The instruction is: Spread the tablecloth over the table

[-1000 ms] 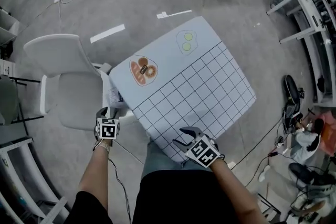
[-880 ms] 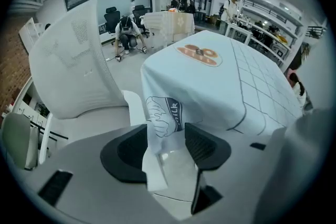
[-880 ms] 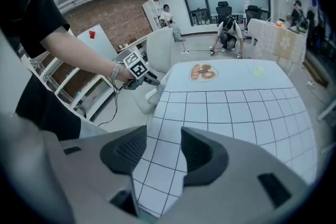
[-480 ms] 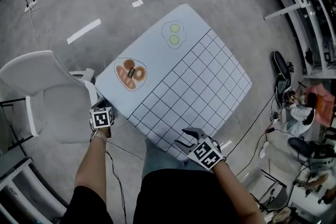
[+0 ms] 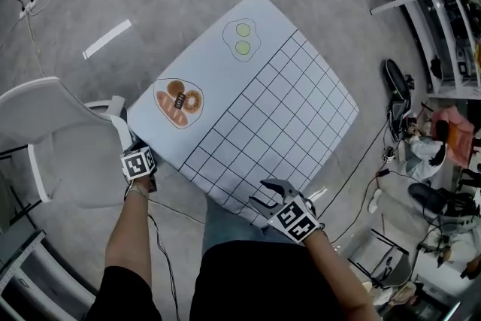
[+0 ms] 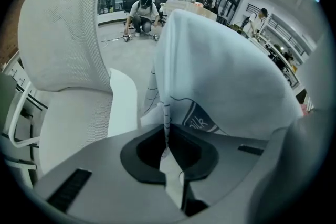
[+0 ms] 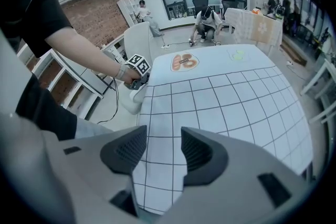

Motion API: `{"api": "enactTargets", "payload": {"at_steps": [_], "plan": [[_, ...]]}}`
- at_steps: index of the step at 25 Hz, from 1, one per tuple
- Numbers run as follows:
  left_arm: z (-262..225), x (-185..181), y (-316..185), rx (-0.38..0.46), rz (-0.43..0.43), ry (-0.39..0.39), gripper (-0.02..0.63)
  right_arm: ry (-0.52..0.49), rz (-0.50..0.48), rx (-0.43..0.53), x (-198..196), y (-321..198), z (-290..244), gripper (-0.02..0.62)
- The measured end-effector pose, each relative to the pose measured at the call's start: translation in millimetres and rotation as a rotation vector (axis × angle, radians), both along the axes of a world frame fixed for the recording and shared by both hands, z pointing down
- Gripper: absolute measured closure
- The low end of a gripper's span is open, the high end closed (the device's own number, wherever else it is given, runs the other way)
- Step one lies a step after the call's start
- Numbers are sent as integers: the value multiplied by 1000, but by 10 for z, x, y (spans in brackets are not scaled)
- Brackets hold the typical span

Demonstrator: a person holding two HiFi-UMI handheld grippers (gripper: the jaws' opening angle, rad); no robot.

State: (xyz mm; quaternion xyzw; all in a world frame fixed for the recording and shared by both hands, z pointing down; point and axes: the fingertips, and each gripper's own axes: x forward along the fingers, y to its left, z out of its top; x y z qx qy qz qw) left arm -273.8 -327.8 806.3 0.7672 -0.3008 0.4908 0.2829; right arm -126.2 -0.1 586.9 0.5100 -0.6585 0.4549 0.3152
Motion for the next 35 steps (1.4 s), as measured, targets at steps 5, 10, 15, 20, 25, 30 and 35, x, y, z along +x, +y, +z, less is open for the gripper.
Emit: {"api": "enactTargets", "payload": {"at_steps": [5, 10, 15, 20, 25, 30, 35], "plan": [[-201, -93, -8, 75, 58, 19, 526, 0, -5, 15, -12, -65, -6, 397], [-506, -195, 8, 170, 128, 19, 477, 4, -3, 38, -11, -122, -48, 397], [-775, -89, 229, 175, 173, 95, 477, 15, 16, 61, 28, -99, -128, 397], [-989, 73, 500, 172, 218, 135, 477, 34, 46, 86, 138, -25, -178, 393], [-1189, 175, 901, 171, 259, 150, 477, 44, 71, 115, 309, 129, -210, 393], [-1374, 211, 1606, 188, 293, 149, 477, 57, 92, 165, 572, 535, -245, 393], [-1544, 172, 2101, 204, 271, 100, 477, 62, 74, 217, 887, 782, -265, 393]]}}
